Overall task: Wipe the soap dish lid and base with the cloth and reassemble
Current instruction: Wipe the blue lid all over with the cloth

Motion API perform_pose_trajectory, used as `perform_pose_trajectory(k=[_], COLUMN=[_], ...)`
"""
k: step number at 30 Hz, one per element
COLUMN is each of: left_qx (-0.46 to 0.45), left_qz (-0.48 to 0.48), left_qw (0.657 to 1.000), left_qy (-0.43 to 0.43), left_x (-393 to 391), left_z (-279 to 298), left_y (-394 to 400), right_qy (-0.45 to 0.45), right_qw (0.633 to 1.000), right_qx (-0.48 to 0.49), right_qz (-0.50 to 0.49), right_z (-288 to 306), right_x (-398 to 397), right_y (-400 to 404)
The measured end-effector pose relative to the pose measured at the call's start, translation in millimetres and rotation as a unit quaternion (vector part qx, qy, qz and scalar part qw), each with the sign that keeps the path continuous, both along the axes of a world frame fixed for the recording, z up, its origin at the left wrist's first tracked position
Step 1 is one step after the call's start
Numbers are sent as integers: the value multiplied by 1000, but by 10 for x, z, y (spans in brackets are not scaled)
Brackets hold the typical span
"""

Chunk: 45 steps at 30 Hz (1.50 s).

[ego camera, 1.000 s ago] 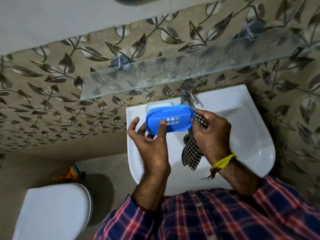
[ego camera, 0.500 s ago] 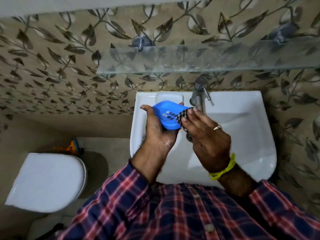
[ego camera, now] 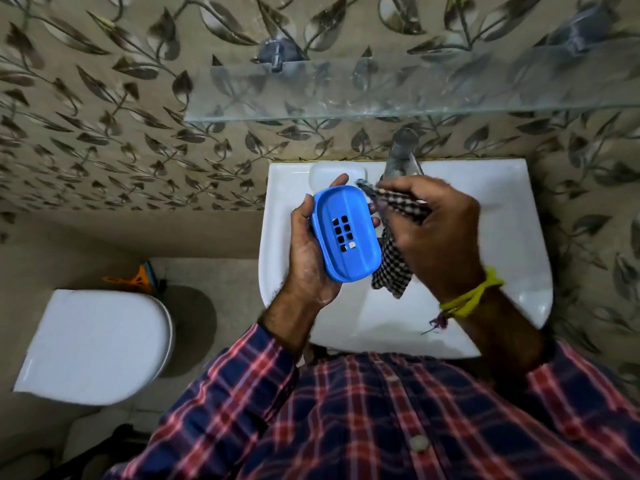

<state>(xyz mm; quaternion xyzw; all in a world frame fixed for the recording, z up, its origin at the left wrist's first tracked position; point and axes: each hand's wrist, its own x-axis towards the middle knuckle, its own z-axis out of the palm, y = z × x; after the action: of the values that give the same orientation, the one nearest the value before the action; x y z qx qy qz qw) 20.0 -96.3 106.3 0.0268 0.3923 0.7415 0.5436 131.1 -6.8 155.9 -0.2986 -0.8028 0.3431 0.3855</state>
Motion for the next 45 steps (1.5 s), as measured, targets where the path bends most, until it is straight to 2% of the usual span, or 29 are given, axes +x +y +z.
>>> perform_pose_trajectory(k=[2,4,9,11,14,16,19,21,23,25,27,31,33,36,38,41,45], left_qx=[-10,-15,-33,-42,-24,-13,-14,-9,-3,-2,-9,-11,-21,-51,-52,-40,-64], left_qz=[-4,-8,-19,-19,-18,-23,-25,-36,-38,-35,-32,-28,-14,-11,-15,-22,-14], left_qw=[999,999,997,997,997,998,998,997,997,996,996,997,997,995,995,994,987], left_qy=[31,51,62,66,67,64,63,64,68,79,79,67,76,83,82,101,148], left_x=[64,88,128,106,16,10,31,-40,-112,-112,-53,-100,-78,90,137,81,162], left_z=[19,29,-17,-13,1,-18,-46,-9,23,16,10,61,76,69,54,56,84], left_y=[28,21,-27,-17,-28,-27,-12,-15,-23,-5,13,14,32,94,90,51,81], right_qy=[-59,-96,-48,-54,-102,-135,-133,-132,-174,-198,-185,-219,-238,-177,-126,-155,-165], right_qw=[995,991,998,995,973,964,980,972,952,955,968,940,941,978,987,973,977], right_qx=[68,77,5,-2,91,150,103,103,124,123,103,152,159,111,101,149,130], right_qz=[39,50,38,81,187,170,109,165,220,186,136,214,180,24,21,83,-41], right_z=[1,-63,-192,-189,-188,-181,-154,-166,-200,-200,-193,-160,-145,-142,-112,-121,-78], right_x=[-125,-180,-220,-222,-74,7,-60,-55,65,143,110,153,207,43,-58,17,-54], right_y=[-126,-190,-151,-177,-218,-157,-126,-217,-299,-266,-198,-228,-199,-162,-214,-246,-69])
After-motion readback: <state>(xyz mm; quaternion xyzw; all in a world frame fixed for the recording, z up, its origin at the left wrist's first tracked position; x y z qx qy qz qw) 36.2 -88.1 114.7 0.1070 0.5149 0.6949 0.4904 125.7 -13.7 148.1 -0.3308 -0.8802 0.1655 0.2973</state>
